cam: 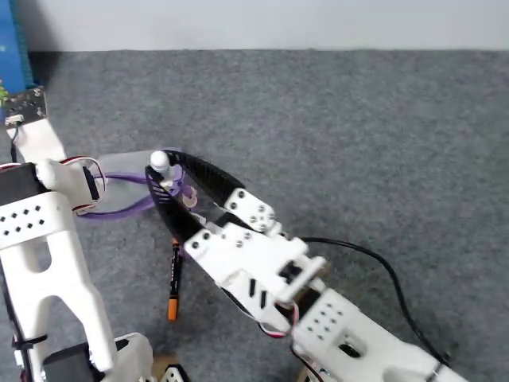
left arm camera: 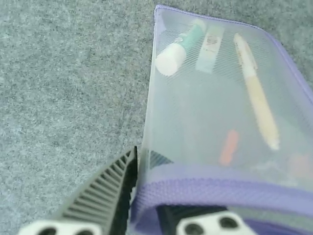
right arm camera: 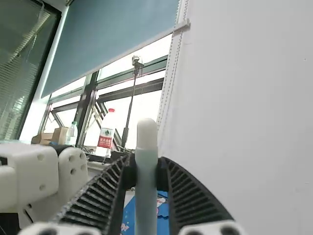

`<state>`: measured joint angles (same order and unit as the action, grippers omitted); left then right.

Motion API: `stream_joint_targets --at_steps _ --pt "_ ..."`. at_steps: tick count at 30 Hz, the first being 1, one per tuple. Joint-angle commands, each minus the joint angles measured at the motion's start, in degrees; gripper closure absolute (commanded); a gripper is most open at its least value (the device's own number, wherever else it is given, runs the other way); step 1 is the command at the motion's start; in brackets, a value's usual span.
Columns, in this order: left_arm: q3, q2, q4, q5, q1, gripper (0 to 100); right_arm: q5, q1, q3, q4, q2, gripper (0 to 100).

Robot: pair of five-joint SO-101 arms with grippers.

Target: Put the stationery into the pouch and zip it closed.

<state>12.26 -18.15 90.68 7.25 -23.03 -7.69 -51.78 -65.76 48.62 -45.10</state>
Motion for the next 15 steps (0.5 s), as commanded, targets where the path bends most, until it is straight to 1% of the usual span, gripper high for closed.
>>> stream_joint_targets --at_steps 1,5,8,11,15 --pt "0.7 0.5 -0.9 -0.1 -0.4 99 -2.4 -0.4 2.6 8.4 9.5 99.1" --pt "0.7 0.5 -0.9 -0.1 -0.4 99 -2.8 -0.7 6.3 12.6 18.1 99.1" --pt "0.7 0.5 -0.9 -0.1 -0.4 99 -2.9 -2.5 7.9 14.3 21.5 99.1" --pt "0.7 0.7 -0.9 -0.1 -0.4 99 -3.3 -5.4 8.0 14.5 21.8 99.1" --pt "0.7 0.8 -1.0 -0.1 -0.4 99 -7.7 -8.6 8.0 14.5 20.0 99.1"
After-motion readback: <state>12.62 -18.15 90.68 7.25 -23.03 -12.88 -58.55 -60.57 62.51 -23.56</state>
